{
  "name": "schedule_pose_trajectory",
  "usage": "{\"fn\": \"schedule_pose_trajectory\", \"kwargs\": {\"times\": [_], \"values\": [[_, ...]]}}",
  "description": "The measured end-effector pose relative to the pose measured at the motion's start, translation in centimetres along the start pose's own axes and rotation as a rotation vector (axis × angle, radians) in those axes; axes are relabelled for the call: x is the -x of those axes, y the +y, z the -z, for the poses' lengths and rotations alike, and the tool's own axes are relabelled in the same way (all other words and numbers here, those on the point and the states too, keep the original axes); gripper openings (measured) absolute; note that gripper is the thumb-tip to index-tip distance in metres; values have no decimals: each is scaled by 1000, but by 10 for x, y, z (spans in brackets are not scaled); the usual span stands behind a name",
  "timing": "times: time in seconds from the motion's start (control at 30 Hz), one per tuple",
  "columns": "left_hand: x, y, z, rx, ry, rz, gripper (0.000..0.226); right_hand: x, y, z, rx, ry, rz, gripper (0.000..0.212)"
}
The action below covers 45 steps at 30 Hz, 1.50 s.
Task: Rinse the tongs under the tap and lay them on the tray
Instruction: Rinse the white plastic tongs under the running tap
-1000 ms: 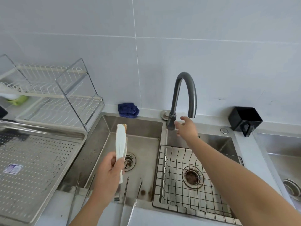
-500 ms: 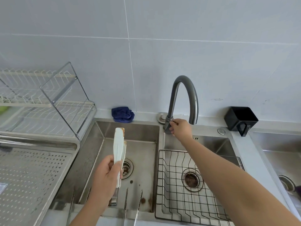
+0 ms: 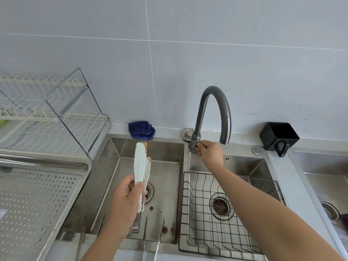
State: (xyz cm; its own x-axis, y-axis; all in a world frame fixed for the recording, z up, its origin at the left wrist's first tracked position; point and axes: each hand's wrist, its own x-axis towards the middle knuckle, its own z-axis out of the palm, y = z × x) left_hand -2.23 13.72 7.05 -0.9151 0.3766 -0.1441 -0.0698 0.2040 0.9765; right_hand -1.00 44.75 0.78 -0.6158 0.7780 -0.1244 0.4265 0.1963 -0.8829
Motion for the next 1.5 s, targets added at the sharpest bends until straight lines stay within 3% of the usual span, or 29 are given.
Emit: {"fn": "schedule_pose_trajectory", "kwargs": {"times": [0.17,0.37,0.53,0.77,1.03,1.17,1.27,1.37,1.43,1.5], "values": [[-1,0,-5,24,0,1,19,0,-1,0,24,-3,29,24],[-1,3,-7,28,-16,9,36,-3,-2,0,14,-26,14,27],[-4,0,-8,36,-10,-26,23,-1,-2,0,9,-26,3,28],[-3,-1,-7,42,-33,-46,36,2,-4,0,38,-12,-6,27],[-1,-4,-4,29,-42,-53,35,0,-3,-3,9,3,-102,25],[2,-3,-4,33,-45,-67,36,6,-5,-2,26,9,-41,27],[4,-2,-10,84,-56,-40,40,25,-4,2,-71,57,-26,21],[5,-3,-17,150,-105,-25,33,53,7,2,-315,97,-167,18],[6,-4,-23,184,-148,21,14,74,16,1,-406,49,-256,19],[7,-6,-30,187,-185,69,17,93,21,0,-459,-43,-307,22]]}}
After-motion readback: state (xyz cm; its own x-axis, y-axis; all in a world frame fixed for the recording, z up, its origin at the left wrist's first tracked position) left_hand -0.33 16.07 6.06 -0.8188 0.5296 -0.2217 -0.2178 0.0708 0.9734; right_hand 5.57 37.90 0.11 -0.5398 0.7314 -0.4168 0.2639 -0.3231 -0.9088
